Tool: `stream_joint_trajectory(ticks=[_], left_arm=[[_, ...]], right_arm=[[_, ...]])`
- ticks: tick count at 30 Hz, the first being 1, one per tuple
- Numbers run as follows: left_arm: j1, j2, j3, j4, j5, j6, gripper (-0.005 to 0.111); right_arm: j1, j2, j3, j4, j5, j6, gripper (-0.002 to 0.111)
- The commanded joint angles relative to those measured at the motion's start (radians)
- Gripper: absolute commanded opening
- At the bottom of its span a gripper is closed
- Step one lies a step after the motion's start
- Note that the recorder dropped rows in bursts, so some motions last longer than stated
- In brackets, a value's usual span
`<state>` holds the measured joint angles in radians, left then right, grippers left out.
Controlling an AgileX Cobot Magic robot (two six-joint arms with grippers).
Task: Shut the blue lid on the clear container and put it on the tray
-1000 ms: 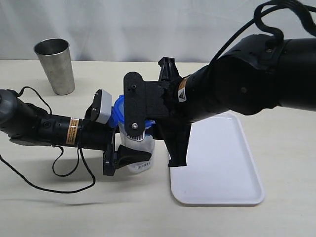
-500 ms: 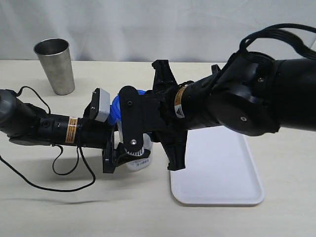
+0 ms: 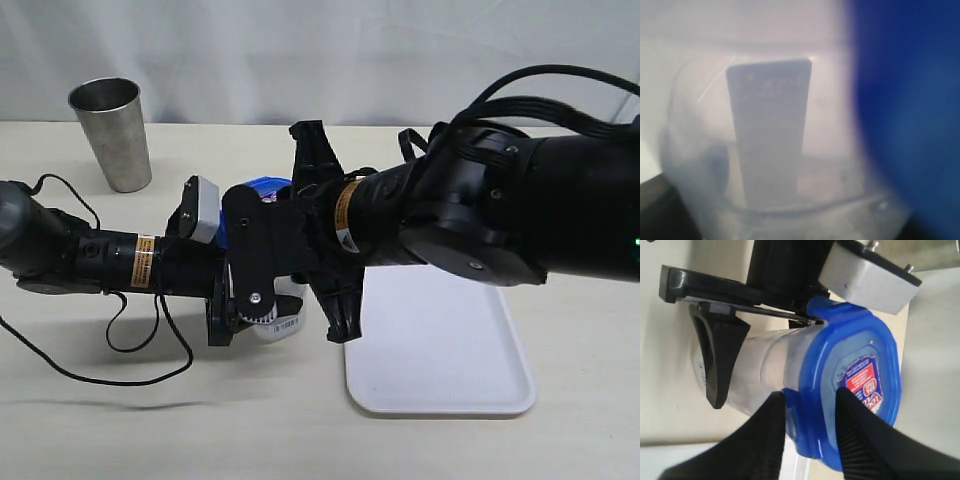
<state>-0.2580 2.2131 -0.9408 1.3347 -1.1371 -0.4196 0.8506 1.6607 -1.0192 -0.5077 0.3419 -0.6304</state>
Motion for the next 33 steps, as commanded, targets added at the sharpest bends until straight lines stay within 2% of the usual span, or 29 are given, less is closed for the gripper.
stream_joint_trajectory(ticks=[1, 4, 10, 14, 19, 22, 25, 30, 33], left_arm=[[-0.028, -0.006, -0.004, 0.061, -0.080, 0.021, 0.000], [-0.028, -0.006, -0.004, 0.051, -0.078, 0.039, 0.000], [-0.028, -0.006, -0.004, 0.032, -0.047, 0.094, 0.000], [-0.028, -0.006, -0.004, 0.037, -0.013, 0.158, 0.000], [-0.028, -0.006, -0.004, 0.037, -0.009, 0.318, 0.000], [-0.028, -0.006, -0.004, 0.037, -0.005, 0.437, 0.000], [-0.028, -0.006, -0.004, 0.030, 0.007, 0.532, 0.000], [-0.028, -0.006, -0.004, -0.002, 0.032, 0.534, 0.000], [-0.029, -0.006, -0.004, 0.005, 0.039, 0.534, 0.000]], right_arm=[[0.001, 0.085, 0.048, 0.082, 0.137, 0.060, 0.025], [0.001, 0.054, 0.044, 0.152, 0.161, 0.040, 0.027], [0.001, -0.047, -0.018, 0.316, 0.268, 0.040, 0.038], [0.001, -0.114, -0.084, 0.434, 0.382, -0.015, 0.038], [0.001, -0.193, -0.157, 0.607, 0.462, -0.103, 0.038], [-0.004, -0.221, -0.185, 0.623, 0.460, -0.130, 0.038], [-0.048, -0.214, -0.220, 0.663, 0.460, -0.131, 0.038], [-0.148, -0.111, -0.350, 0.698, 0.571, -0.152, 0.038], [-0.126, 0.000, -0.460, 0.713, 0.640, -0.252, 0.038]])
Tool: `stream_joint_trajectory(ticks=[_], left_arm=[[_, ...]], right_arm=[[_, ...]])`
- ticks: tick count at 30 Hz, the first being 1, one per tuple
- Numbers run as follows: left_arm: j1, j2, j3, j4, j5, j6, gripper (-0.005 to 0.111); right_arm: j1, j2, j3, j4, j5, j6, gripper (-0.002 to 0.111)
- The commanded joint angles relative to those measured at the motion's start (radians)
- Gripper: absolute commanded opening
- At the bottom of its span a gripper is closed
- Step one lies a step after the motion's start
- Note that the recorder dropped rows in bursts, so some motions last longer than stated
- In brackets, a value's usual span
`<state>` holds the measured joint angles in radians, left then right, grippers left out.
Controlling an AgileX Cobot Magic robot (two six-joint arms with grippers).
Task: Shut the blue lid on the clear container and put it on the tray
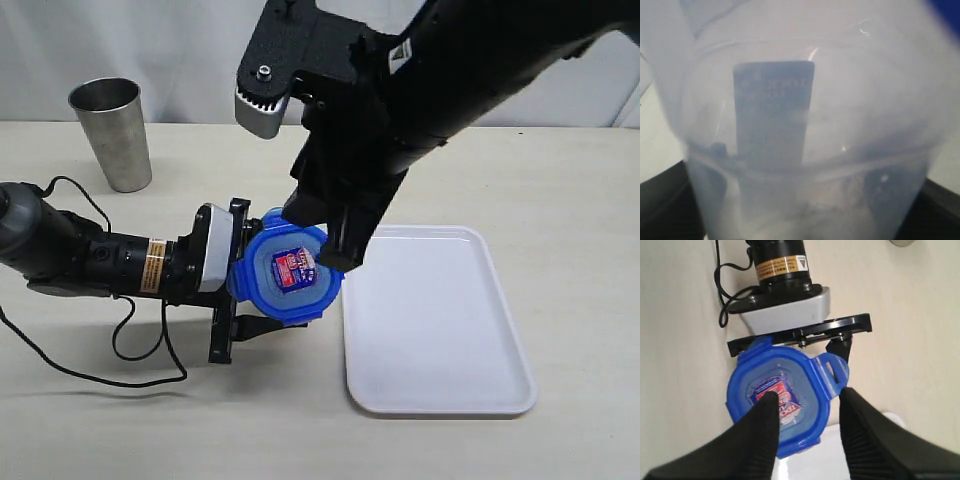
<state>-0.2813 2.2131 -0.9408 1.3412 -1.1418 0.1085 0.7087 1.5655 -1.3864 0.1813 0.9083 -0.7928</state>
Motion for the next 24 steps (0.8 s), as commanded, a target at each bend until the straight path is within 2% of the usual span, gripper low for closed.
stream_joint_trajectory(ticks=[1, 7, 18, 24], left_arm=[[-0.006, -0.006, -0.004, 0.000, 0.047, 0.006, 0.000], [-0.006, -0.006, -0.004, 0.000, 0.044, 0.006, 0.000], [-0.006, -0.006, -0.004, 0.003, 0.036, -0.001, 0.000], [-0.006, -0.006, -0.004, 0.003, 0.036, 0.001, 0.000]], right_arm=[[0.018, 0.117, -0.115, 0.020, 0.091, -0.088, 0.038], [0.015, 0.231, -0.182, -0.051, 0.217, -0.114, 0.038], [0.015, 0.201, -0.184, -0.067, 0.121, -0.156, 0.038], [0.015, 0.204, -0.184, -0.099, 0.129, -0.133, 0.038]])
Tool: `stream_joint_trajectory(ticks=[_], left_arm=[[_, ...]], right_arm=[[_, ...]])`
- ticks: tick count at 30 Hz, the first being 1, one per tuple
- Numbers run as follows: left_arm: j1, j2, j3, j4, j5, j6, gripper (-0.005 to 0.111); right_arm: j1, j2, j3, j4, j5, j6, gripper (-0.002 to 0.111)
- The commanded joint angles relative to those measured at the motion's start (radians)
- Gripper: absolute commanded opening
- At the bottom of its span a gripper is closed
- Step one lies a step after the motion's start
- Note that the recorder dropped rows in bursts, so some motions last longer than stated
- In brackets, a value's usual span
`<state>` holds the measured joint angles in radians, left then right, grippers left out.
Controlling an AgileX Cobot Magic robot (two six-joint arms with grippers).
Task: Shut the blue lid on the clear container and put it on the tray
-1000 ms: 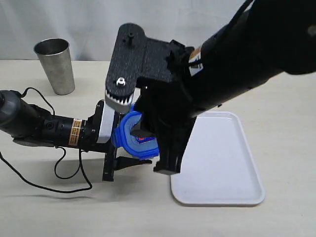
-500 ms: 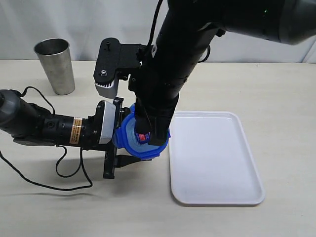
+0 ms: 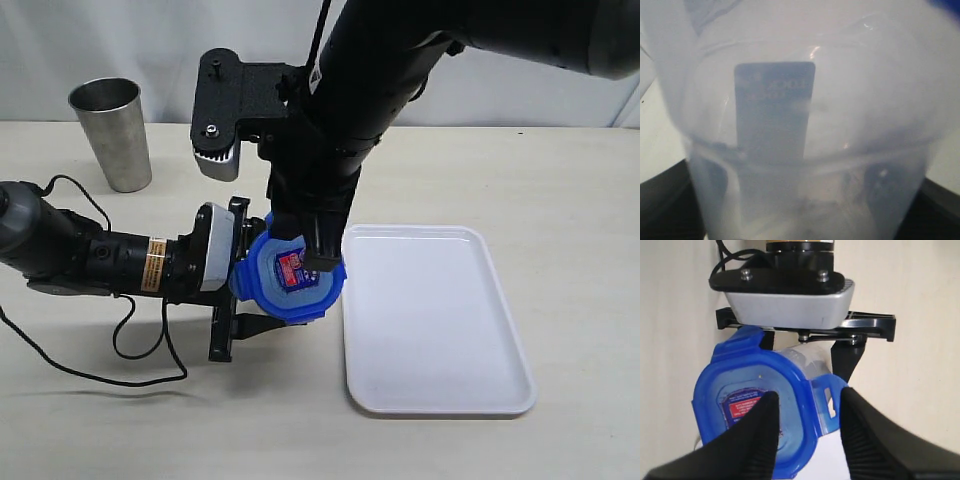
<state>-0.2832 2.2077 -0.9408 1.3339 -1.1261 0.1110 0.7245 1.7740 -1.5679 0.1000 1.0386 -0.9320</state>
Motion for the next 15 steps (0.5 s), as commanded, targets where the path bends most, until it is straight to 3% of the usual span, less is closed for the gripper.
stream_joint_trajectory(ticks=[1, 15], left_arm=[[-0.004, -0.001, -0.004, 0.011, 0.021, -0.002, 0.000], [-0.004, -0.001, -0.004, 0.016, 0.008, -0.002, 0.000]], right_arm=[[-0.001, -0.005, -0.003, -0.006, 0.010, 0.006, 0.038], [-0.001, 0.095, -0.003, -0.018, 0.086, -0.024, 0.038]])
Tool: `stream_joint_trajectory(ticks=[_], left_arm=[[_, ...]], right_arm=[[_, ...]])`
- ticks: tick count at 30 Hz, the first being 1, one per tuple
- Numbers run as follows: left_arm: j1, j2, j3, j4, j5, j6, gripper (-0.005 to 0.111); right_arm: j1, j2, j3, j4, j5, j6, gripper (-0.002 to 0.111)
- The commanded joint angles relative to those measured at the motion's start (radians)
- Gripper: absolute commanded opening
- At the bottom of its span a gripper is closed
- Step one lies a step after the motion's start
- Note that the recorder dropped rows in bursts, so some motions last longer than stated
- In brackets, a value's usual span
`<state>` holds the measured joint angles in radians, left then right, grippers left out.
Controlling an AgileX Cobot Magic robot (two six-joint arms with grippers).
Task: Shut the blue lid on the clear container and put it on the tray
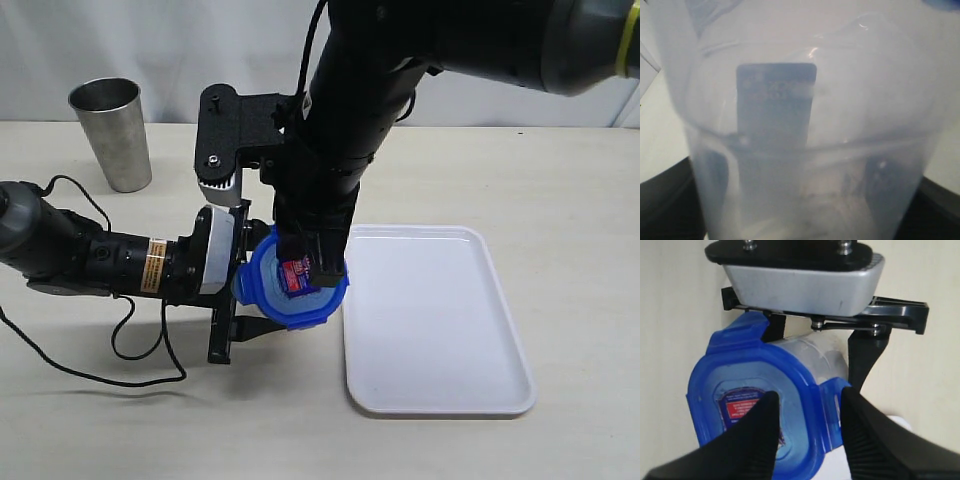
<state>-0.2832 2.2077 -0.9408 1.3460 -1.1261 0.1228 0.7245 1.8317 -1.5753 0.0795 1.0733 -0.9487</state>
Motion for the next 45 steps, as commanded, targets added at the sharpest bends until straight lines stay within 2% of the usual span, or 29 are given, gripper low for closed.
stream_joint_trajectory(ticks=[1, 13, 19, 45], left_arm=[[-0.004, -0.001, -0.004, 0.004, 0.004, -0.013, 0.000], [-0.002, -0.001, -0.004, 0.002, -0.064, -0.045, 0.000], [-0.002, -0.001, -0.004, 0.002, -0.070, -0.047, 0.000], [-0.002, -0.001, -0.004, 0.002, -0.087, -0.084, 0.000]], right_arm=[[-0.001, 0.041, 0.005, 0.007, 0.057, -0.007, 0.038], [-0.001, 0.087, 0.008, 0.046, 0.148, 0.021, 0.038], [-0.001, 0.108, 0.008, 0.046, 0.148, 0.021, 0.027], [-0.001, 0.131, 0.075, 0.087, 0.148, 0.030, 0.027]])
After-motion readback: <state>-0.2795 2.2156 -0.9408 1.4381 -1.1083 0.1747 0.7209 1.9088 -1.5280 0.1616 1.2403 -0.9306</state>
